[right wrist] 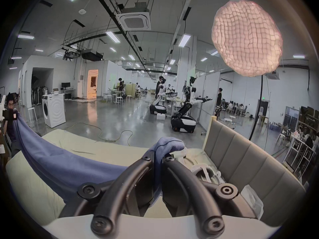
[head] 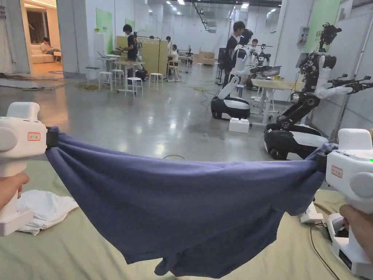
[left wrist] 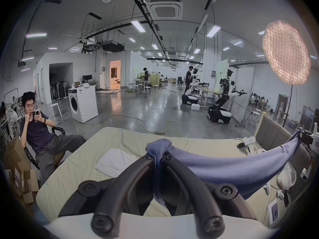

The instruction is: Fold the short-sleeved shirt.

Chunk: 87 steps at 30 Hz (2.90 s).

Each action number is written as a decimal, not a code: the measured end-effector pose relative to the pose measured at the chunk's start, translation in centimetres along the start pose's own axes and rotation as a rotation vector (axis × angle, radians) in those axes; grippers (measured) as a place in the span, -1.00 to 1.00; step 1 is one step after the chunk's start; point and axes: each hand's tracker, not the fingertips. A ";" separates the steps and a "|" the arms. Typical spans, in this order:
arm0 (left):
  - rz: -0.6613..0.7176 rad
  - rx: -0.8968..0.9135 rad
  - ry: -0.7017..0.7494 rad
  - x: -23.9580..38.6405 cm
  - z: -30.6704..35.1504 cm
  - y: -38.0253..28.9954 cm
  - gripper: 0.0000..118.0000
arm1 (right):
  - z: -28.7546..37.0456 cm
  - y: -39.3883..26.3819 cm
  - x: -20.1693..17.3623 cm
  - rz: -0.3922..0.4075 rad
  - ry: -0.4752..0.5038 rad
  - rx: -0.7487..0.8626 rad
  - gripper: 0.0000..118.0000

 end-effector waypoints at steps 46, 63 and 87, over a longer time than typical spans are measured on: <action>0.080 -0.449 -0.015 -5.1 9.6 -40.9 -0.86 | 13.4 -34.0 -0.5 0.112 -0.022 -0.514 -0.88; 0.112 -0.185 0.009 -2.5 12.0 -35.1 -0.16 | 16.5 -28.1 -4.1 0.061 0.042 -0.195 0.10; -0.064 0.117 -0.084 10.6 12.2 -25.3 -1.00 | 14.3 -20.1 -13.2 -0.072 0.035 0.130 -1.00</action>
